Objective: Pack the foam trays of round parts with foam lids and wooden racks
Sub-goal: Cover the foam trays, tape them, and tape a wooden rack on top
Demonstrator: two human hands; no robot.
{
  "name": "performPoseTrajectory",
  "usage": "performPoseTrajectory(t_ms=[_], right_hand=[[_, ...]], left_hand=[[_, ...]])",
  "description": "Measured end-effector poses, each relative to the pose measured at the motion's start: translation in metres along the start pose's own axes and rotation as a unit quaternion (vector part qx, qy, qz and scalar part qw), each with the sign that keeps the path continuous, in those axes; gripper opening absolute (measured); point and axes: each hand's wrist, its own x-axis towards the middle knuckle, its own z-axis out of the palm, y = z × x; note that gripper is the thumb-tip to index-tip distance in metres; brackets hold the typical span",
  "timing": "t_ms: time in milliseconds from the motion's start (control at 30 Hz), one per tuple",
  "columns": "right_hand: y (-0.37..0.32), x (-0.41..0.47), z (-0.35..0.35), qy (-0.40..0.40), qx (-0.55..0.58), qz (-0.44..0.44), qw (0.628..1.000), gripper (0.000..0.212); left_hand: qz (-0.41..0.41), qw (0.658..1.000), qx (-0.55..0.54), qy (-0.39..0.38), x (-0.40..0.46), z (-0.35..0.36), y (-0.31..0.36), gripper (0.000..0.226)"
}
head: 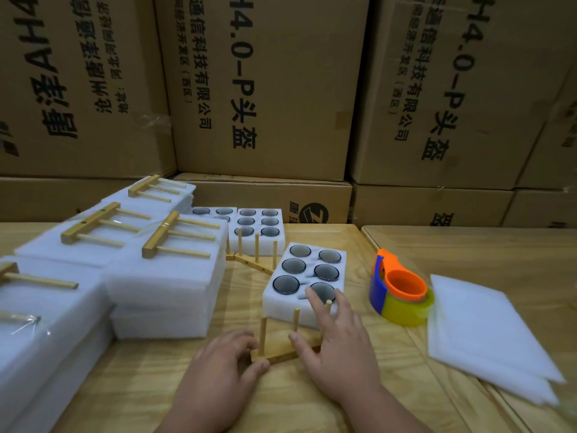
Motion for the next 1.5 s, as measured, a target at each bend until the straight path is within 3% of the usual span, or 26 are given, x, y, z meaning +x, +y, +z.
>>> performPoseTrajectory(t_ms=[133,300,500,600,633,833,967,1100,1367,1500], right_hand=[[0.004,-0.002,-0.003,-0.002,0.081,0.012,0.997,0.087],[0.000,0.002,-0.004,-0.025,0.016,0.040,0.999,0.078],[0.008,-0.009,0.001,-0.035,0.069,0.070,0.995,0.071],[0.011,-0.008,0.002,-0.027,0.092,0.073,0.993,0.064],[0.011,-0.006,0.003,-0.023,0.098,0.075,0.992,0.062],[0.008,0.009,0.005,-0.029,0.061,0.076,0.995,0.071],[0.007,0.009,0.004,-0.018,0.065,0.088,0.994,0.052],[0.011,-0.016,-0.004,-0.004,0.094,0.071,0.993,0.039],[0.016,-0.036,-0.009,-0.028,0.132,-0.014,0.991,0.042],[0.008,-0.010,0.004,-0.021,0.067,-0.007,0.998,0.043]], left_hand=[[-0.058,0.998,0.002,0.033,-0.021,-0.014,-0.004,0.024],[-0.100,0.992,0.026,0.073,-0.043,-0.035,-0.020,0.029],[-0.164,0.983,0.038,0.069,-0.072,-0.071,-0.058,0.028],[-0.172,0.977,0.024,0.124,-0.087,-0.084,-0.085,0.025],[-0.185,0.975,0.007,0.122,-0.089,-0.086,-0.089,0.034],[-0.229,0.965,0.001,0.128,-0.093,-0.079,-0.071,0.040],[-0.210,0.970,-0.012,0.120,-0.096,-0.079,-0.074,0.028],[-0.192,0.973,-0.010,0.127,-0.099,-0.075,-0.079,0.038],[-0.164,0.976,0.022,0.140,-0.104,-0.074,-0.076,0.036],[-0.161,0.976,0.032,0.142,-0.104,-0.073,-0.075,0.036]])
